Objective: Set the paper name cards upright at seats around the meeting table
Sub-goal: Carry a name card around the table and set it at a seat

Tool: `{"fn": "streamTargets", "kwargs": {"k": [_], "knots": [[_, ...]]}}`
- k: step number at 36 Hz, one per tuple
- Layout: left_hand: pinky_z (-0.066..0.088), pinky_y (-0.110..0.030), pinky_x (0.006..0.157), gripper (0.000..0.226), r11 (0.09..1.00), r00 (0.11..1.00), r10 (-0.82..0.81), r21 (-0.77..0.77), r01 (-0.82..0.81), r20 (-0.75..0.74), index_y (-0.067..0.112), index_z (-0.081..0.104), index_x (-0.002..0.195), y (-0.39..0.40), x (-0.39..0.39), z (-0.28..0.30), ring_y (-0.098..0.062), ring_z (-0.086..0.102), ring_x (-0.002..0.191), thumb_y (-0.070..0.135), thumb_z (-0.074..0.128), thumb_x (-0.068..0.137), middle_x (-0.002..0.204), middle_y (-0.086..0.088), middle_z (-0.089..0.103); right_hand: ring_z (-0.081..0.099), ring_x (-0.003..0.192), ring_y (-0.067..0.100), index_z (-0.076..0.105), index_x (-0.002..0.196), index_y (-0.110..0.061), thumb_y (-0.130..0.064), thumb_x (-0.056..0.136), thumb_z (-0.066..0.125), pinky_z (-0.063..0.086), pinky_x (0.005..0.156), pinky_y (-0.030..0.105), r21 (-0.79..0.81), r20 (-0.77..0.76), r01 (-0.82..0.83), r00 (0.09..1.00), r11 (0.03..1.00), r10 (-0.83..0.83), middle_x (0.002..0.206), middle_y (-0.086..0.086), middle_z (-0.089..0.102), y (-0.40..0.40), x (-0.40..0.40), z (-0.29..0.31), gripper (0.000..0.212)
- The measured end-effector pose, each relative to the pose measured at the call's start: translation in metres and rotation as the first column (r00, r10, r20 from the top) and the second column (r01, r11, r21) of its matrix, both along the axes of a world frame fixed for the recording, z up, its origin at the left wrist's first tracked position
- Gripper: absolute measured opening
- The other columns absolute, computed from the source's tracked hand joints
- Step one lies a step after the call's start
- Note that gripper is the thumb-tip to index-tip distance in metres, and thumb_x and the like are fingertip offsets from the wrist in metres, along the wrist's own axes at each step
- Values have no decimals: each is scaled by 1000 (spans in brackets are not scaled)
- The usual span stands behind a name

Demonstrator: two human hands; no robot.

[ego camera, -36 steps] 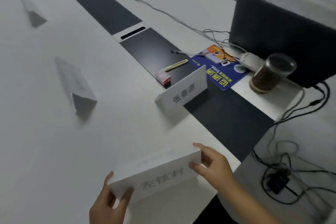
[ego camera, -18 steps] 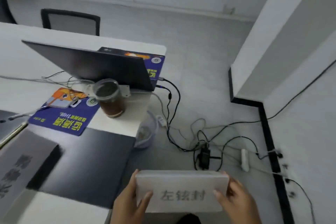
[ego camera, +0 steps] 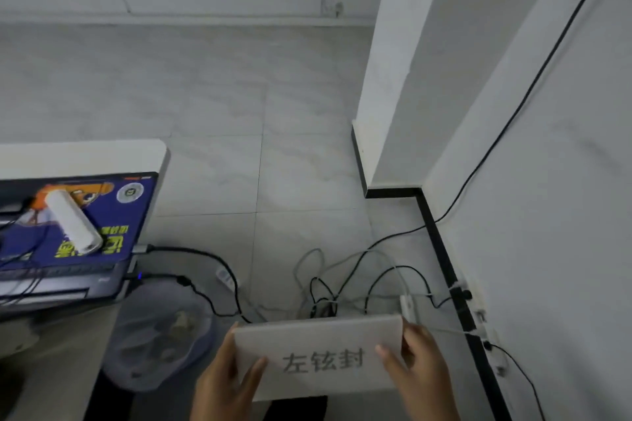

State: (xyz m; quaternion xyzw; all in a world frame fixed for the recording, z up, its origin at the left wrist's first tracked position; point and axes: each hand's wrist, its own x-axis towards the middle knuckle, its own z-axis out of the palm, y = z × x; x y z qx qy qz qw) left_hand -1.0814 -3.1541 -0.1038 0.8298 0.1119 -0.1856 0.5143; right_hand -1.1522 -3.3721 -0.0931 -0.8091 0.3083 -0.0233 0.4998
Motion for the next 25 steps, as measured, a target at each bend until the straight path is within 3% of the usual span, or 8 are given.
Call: {"fn": "streamTargets", "kwargs": {"k": [3,5,11,13,16,19,22,25], "knots": [[32,0,79,53,996,991,35,-82,-24,127,29,52,108,-4,51,-12,18,55,83,9,76,64,96,-11,61,55,94,26,54,116,2,-3,74,67,45,65,10,25,-18,4,1000,1000,-4,101,13,50,-18,59,3,43],[38,7,66,59,999,990,4,-54,4,138,23,50,114,-14,93,-10,30,50,69,22,75,60,97,-9,62,55,93,25,55,114,1,-3,75,66,42,70,19,36,-30,8,1000,999,-7,99,10,52,-30,97,11,41],[46,-29,84,57,987,967,-161,12,162,198,10,47,124,-54,214,17,-20,59,97,10,71,72,103,-9,63,57,94,24,49,124,-12,-3,74,67,49,82,35,54,12,40,999,998,-41,100,7,55,-66,196,35,54],[46,-24,82,58,986,966,-166,17,166,200,10,48,123,-67,243,19,-20,59,97,14,73,71,102,-10,64,57,93,24,50,124,-12,-1,73,68,49,81,31,62,13,53,998,997,-54,99,7,55,-77,223,37,55],[45,-5,73,75,992,975,-122,-9,126,188,17,52,120,-80,283,8,-19,63,88,43,72,53,93,-11,68,58,84,21,53,120,-5,7,70,68,49,65,14,85,-29,70,997,994,-67,97,14,56,-98,264,30,53],[48,-14,76,69,999,992,-38,-22,41,118,15,54,121,-92,322,3,-17,65,84,25,80,57,91,-16,69,59,72,5,60,106,-5,12,69,65,46,54,2,175,-70,36,997,984,-24,86,10,67,-117,318,23,41],[45,-9,74,77,998,994,55,6,-56,94,6,52,121,-102,369,-9,5,61,72,22,82,52,96,-25,69,62,75,17,60,103,-4,12,67,67,52,62,13,145,-80,-86,992,986,98,84,11,65,-136,389,8,40],[38,1,69,74,978,974,203,16,-206,101,0,52,120,-111,422,-20,-4,63,81,20,81,55,94,-25,68,63,85,28,62,104,-6,3,66,73,53,79,38,76,-72,-220,972,973,225,94,19,61,-149,469,-5,41]]}}
